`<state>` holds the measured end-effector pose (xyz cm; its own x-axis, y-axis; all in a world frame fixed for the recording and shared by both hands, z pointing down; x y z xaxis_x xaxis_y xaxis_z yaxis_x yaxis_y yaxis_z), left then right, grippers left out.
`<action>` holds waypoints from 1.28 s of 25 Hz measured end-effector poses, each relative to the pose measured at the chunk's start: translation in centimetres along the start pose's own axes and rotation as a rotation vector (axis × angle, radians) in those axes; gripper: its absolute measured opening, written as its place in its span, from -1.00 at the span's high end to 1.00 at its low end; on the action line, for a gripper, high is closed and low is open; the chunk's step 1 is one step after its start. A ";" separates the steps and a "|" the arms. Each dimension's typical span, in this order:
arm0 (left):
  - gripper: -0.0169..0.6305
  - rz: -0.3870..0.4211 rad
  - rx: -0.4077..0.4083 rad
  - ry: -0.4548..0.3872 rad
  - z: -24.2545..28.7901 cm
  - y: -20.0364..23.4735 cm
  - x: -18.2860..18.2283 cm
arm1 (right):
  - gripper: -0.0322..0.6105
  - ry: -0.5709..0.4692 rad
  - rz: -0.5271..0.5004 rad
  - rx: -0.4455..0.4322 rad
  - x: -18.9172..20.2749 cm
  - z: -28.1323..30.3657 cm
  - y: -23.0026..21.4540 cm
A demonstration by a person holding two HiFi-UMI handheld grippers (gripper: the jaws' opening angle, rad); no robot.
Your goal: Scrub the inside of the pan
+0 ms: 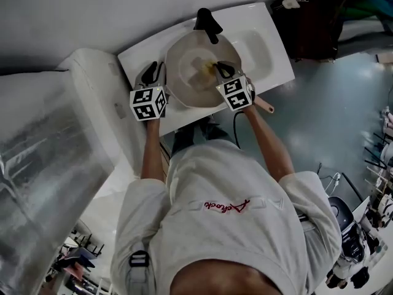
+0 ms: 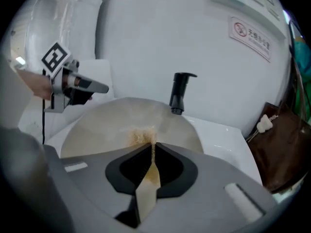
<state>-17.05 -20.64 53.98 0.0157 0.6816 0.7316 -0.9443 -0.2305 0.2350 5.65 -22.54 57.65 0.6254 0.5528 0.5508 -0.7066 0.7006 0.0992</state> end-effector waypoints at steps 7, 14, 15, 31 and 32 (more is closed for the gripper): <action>0.73 0.032 -0.006 -0.033 -1.2 -1.8 -1.4 | 0.81 -0.150 0.178 0.033 -1.2 -3.6 -2.7; 0.95 0.057 -0.008 -0.062 -2.4 -3.2 -2.5 | 0.81 -0.228 0.266 0.054 -1.7 -6.1 -4.5; 0.95 0.059 -0.008 -0.066 -2.5 -3.4 -2.7 | 0.81 -0.236 0.272 0.057 -1.7 -6.4 -4.6; 0.95 0.129 -0.011 -0.217 -5.5 -3.9 -9.2 | 0.81 -0.428 0.316 0.152 -5.8 -11.7 -8.1; 0.95 0.136 -0.011 -0.228 -5.6 -3.9 -9.7 | 0.81 -0.442 0.317 0.156 -6.2 -12.1 -8.3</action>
<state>-15.36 -22.47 42.35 -0.0388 0.4705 0.8815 -0.9462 -0.3009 0.1190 11.62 -26.35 43.37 0.2003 0.4601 0.8650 -0.8988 0.4376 -0.0246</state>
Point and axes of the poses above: the fingertips, and each gripper's own axes: z forward along the fingers, y to its left, x out of its underside, the point moved 5 cm from there along -z, backward along the fingers, and after that the axes turned 12 degrees about y, right-handed, at the moved point
